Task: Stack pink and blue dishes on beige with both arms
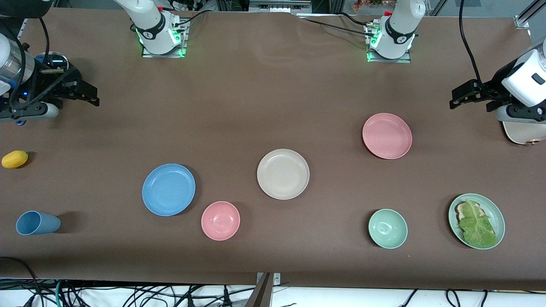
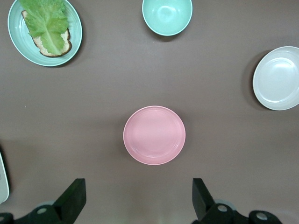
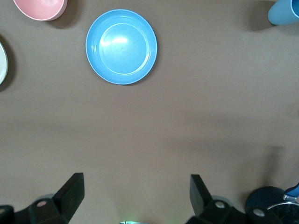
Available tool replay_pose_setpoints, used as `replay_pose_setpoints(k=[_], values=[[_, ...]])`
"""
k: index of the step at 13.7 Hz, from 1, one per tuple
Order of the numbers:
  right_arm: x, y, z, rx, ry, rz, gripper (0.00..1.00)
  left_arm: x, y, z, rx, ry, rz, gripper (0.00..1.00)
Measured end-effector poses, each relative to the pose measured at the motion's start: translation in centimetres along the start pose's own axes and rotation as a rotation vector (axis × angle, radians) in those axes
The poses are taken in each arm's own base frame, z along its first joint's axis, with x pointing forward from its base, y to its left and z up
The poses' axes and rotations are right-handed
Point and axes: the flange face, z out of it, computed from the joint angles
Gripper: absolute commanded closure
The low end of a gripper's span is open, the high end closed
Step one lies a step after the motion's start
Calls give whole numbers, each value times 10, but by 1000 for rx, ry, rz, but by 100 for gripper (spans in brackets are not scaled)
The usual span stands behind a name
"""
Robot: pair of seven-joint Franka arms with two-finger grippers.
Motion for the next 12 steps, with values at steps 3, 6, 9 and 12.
replay_pose_setpoints(k=[3, 6, 9, 12], values=[[0, -1, 0, 13, 0, 0, 0, 0, 0, 0, 0, 0, 0, 0], [0, -2, 1, 16, -1, -1, 0, 0, 0, 0, 0, 0, 0, 0], [0, -2, 1, 16, -2, -1, 0, 0, 0, 0, 0, 0, 0, 0], [0, -2, 1, 16, -2, -1, 0, 0, 0, 0, 0, 0, 0, 0]])
